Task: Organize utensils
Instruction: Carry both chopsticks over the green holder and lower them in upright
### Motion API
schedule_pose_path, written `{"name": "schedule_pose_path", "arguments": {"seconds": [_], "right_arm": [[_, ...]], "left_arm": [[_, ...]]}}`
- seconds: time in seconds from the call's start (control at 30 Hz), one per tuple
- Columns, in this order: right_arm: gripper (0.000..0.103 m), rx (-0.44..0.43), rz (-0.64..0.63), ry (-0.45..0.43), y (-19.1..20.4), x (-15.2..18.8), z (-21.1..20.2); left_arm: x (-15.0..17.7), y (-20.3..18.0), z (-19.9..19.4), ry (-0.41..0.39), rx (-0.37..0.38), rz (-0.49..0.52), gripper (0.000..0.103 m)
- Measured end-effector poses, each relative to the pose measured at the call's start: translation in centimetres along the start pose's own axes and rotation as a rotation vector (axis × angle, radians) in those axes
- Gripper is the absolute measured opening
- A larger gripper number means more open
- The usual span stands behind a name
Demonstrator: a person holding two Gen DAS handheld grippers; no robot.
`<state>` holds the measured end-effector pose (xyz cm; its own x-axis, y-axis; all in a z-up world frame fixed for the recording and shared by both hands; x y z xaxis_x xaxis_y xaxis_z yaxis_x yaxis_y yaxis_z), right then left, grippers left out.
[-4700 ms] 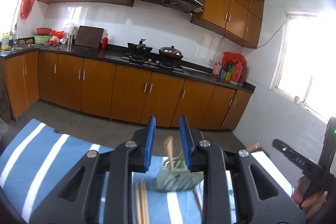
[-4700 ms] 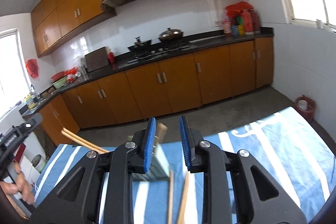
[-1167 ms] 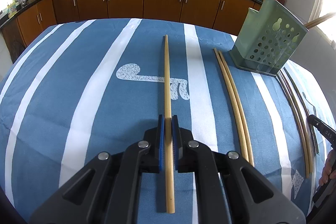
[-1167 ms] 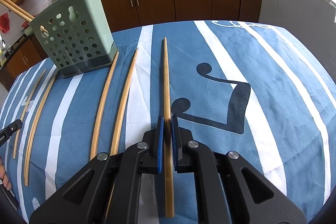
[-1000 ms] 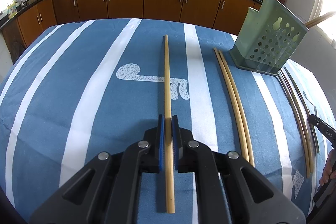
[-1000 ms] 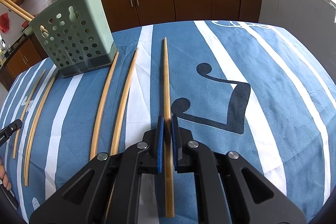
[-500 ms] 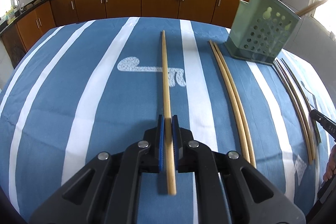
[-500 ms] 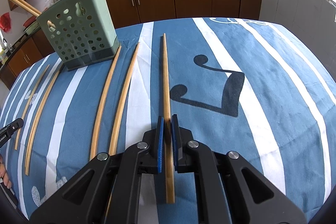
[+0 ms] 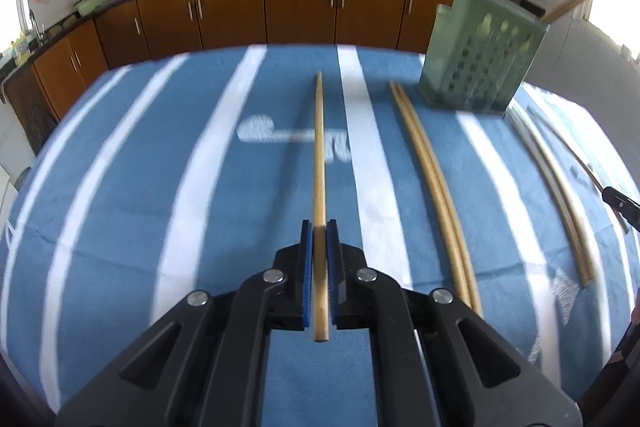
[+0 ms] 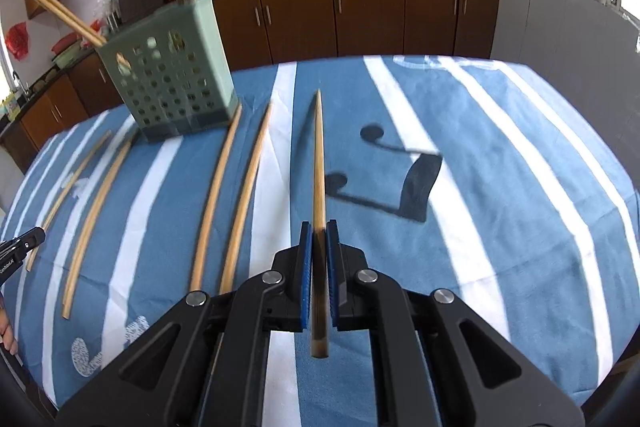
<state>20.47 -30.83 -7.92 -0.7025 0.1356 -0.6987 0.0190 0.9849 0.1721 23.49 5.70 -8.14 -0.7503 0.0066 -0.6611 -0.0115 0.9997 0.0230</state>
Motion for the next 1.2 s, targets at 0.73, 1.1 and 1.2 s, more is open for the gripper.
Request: {"name": "schedule_pose_path", "arguments": {"seconds": [0.73, 1.1, 1.2], "right_arm": [[0.008, -0.066, 0.055, -0.269, -0.9, -6.3, -7.8], [0.008, -0.21, 0.051, -0.347, 1.4, -10.4, -11.9], [0.008, -0.269, 0.044, -0.387, 2.7, -11.7, -13.5]], "left_arm": [[-8.2, 1.1, -10.3, -0.313, 0.057, -0.068, 0.008], [-10.9, -1.1, -15.6, -0.423, 0.14, -0.013, 0.007], [-12.2, -1.9, -17.2, -0.461, 0.182, -0.023, 0.007]]}}
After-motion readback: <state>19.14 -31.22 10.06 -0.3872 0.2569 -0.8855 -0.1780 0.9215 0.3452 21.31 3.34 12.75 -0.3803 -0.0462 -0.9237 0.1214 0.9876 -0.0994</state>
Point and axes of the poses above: each gripper's, at about its wrist camera, not at the fingertips, and z roughly the way its jaws point, y to its left, x to its underside, the point moved 3 cm from there along z, roughly the way its jaws point, and after that the axes turned 4 degrees about -x, right-handed, at the moved point
